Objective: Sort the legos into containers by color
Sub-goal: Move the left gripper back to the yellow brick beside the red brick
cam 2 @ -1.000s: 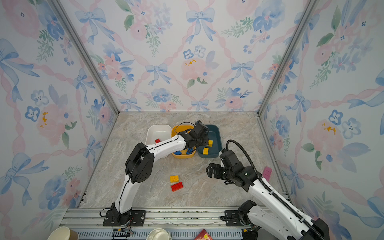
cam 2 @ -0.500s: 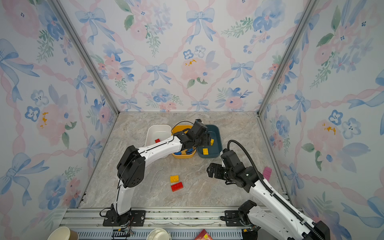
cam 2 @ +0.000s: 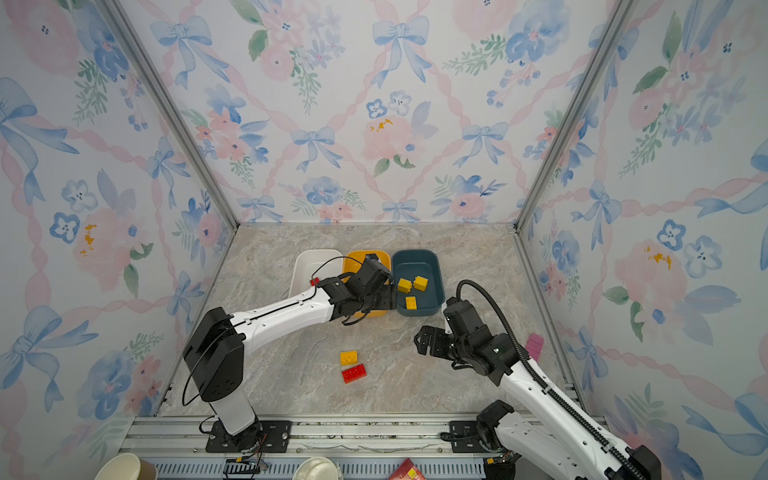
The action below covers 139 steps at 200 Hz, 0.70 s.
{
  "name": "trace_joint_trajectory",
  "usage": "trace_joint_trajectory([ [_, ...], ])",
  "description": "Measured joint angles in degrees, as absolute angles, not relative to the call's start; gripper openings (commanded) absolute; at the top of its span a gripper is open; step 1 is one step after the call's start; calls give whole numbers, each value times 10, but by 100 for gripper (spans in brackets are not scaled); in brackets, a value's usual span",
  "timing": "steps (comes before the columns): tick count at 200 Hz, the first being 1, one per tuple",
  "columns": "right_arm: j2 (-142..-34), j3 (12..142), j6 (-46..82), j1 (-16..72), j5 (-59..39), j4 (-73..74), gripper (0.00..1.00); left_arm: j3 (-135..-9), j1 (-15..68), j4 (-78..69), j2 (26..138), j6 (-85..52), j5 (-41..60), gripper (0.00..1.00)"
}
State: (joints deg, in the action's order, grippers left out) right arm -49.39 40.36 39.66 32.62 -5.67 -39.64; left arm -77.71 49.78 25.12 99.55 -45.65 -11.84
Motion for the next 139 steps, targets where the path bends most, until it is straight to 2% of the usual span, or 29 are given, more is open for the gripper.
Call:
trace_joint_trajectory([
  [61,-503,403,394,326,-62,-396,97,-678,507,309,901,-478,-129,79],
  [139,-517,403,394,326,-70,-389,97,-599,545,349,859,-517,-126,80],
])
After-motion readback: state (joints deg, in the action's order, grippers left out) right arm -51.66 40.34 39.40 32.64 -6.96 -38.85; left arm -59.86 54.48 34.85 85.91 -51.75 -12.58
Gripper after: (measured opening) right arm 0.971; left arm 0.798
